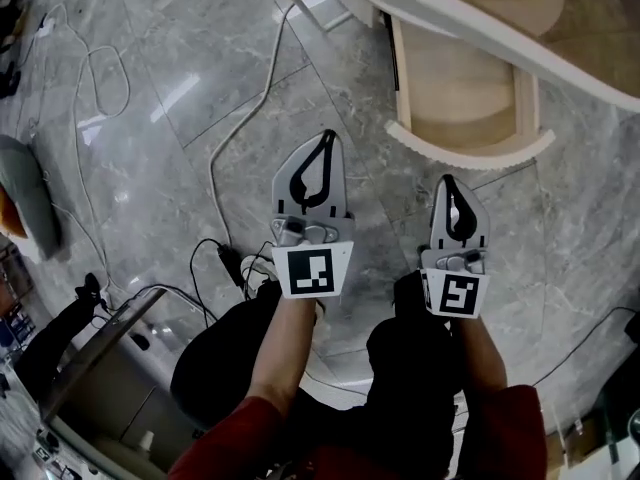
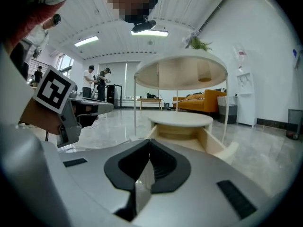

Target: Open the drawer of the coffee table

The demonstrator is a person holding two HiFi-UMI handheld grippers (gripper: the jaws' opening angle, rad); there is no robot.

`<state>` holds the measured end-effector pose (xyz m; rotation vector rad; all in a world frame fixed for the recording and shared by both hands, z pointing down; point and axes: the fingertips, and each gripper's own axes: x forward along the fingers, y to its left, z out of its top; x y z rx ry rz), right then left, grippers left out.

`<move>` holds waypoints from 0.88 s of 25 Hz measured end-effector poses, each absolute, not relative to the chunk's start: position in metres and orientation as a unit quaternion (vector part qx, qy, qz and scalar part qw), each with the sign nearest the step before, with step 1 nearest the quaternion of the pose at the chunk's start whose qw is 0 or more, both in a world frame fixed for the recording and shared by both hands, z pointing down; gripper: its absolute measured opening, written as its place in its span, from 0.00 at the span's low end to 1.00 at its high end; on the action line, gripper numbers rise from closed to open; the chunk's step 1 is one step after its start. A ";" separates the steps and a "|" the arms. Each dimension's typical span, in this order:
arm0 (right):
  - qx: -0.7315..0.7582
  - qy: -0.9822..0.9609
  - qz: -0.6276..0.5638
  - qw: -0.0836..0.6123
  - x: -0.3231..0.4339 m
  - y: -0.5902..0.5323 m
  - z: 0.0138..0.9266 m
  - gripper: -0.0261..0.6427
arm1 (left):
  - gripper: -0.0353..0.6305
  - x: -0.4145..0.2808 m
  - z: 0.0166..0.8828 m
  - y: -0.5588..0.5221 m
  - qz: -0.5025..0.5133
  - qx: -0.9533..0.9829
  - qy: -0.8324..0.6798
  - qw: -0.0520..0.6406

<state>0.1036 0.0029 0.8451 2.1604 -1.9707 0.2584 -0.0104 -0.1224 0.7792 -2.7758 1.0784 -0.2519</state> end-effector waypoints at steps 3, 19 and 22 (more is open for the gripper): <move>0.714 -0.687 0.091 0.099 0.090 -0.011 0.766 0.07 | 0.07 -0.031 0.703 -0.144 -0.090 -0.911 0.391 0.093; 0.719 -0.689 0.070 0.054 0.118 -0.079 0.245 0.07 | 0.07 -0.062 0.186 -0.147 -0.098 -0.901 0.420 0.057; 0.720 -0.692 0.050 0.028 0.122 -0.078 0.162 0.07 | 0.07 -0.076 0.128 -0.136 -0.106 -0.890 0.443 -0.015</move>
